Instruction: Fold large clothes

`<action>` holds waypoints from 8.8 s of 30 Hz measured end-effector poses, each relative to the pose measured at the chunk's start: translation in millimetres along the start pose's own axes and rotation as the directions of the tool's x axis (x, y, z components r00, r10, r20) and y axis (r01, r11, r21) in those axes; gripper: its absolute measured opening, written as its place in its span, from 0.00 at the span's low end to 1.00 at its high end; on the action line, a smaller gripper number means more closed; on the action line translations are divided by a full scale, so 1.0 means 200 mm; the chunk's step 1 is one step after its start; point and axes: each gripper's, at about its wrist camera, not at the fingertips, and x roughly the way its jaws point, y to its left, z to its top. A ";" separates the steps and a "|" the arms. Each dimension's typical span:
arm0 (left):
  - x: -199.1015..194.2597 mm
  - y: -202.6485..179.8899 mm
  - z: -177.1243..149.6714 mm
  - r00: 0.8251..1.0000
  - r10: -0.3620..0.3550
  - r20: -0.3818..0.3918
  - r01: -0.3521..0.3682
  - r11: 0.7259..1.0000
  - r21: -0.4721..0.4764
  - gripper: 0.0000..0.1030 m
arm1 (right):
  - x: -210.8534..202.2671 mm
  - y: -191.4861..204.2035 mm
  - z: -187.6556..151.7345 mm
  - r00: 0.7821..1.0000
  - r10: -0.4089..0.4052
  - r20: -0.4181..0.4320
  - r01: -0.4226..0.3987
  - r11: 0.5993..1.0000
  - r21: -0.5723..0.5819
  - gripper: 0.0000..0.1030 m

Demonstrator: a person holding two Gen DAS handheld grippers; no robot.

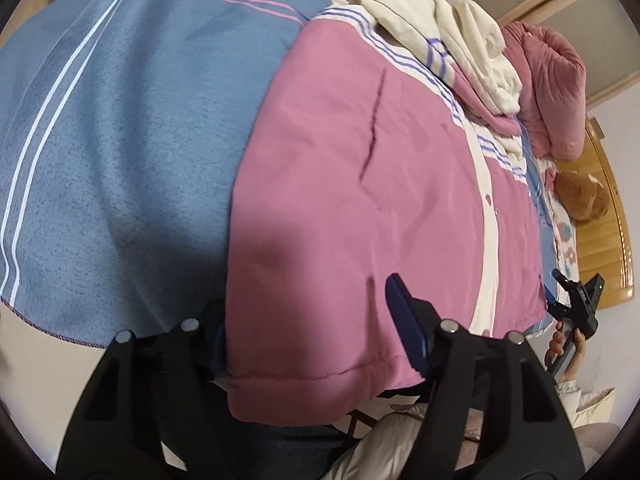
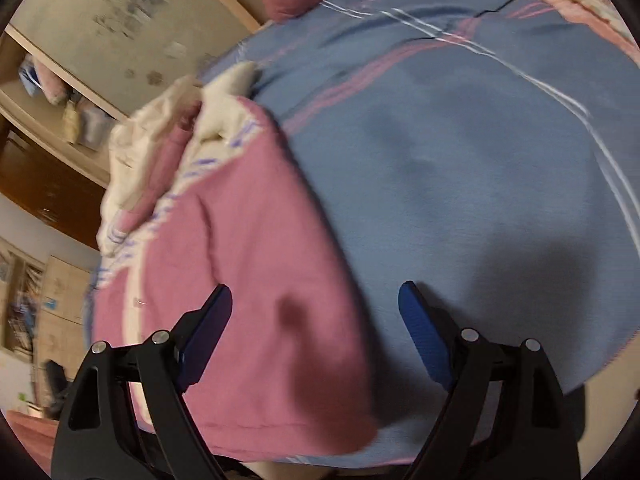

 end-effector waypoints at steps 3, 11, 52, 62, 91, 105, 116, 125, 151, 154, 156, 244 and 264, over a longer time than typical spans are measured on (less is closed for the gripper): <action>0.01 -0.01 -0.01 1.000 -0.019 -0.005 0.020 1.000 0.005 0.66 | 0.11 -0.03 -0.07 0.978 0.124 -0.167 -0.121 0.992 0.028 0.83; 0.05 0.00 0.00 0.998 -0.067 -0.021 0.066 0.998 -0.013 0.62 | 0.17 0.04 -0.15 0.919 0.266 -0.290 -0.277 0.961 0.002 0.45; 0.47 -0.12 2.23 0.894 -0.437 0.103 0.436 0.789 -0.434 0.30 | 1.15 0.82 1.64 0.912 0.399 0.096 -0.407 0.909 0.091 0.99; -0.20 -0.20 2.17 0.836 -0.374 0.402 0.505 0.810 -0.297 0.92 | 0.90 1.13 1.52 0.877 0.477 0.061 -0.468 0.876 -0.117 0.99; 1.10 -1.07 2.07 0.965 0.263 0.017 -0.263 0.959 0.105 0.27 | 1.74 1.94 1.05 0.976 -0.196 0.096 0.209 0.712 -0.671 0.61; 0.87 -1.48 2.14 0.942 0.248 0.225 -0.303 0.917 0.260 0.36 | 1.36 1.73 1.40 0.966 -0.185 0.179 0.252 0.817 -0.518 0.61; 1.23 -1.42 2.19 0.877 0.457 0.151 -0.481 0.836 0.262 0.38 | 1.68 1.55 1.42 0.958 -0.274 0.088 0.280 0.817 -0.503 0.67; 0.56 -1.25 1.78 0.872 0.330 0.361 -0.425 0.876 0.228 0.48 | 1.09 1.49 1.20 0.981 -0.077 0.180 0.163 0.831 -0.533 0.66; 0.35 -0.90 1.19 0.770 0.456 0.447 -0.562 0.816 0.136 0.58 | 0.80 1.19 0.78 0.934 -0.150 0.325 0.298 0.829 -0.473 0.70; 0.40 -0.82 1.16 0.764 0.502 0.405 -0.592 0.795 0.132 0.63 | 0.87 1.08 0.80 0.949 -0.185 0.255 0.285 0.850 -0.442 0.70; 0.45 -0.77 1.16 0.779 0.505 0.371 -0.581 0.804 0.125 0.67 | 0.93 1.05 0.80 0.952 -0.207 0.227 0.292 0.841 -0.456 0.71; 0.46 -1.06 1.01 0.848 0.260 0.462 -0.369 0.915 0.163 0.72 | 1.42 2.19 1.18 1.000 -0.003 0.004 0.005 0.618 -0.786 0.69; 0.59 -1.21 1.02 0.845 0.303 0.441 -0.423 0.883 0.203 0.72 | 1.48 1.82 1.44 0.985 -0.011 0.172 0.109 0.814 -0.570 0.75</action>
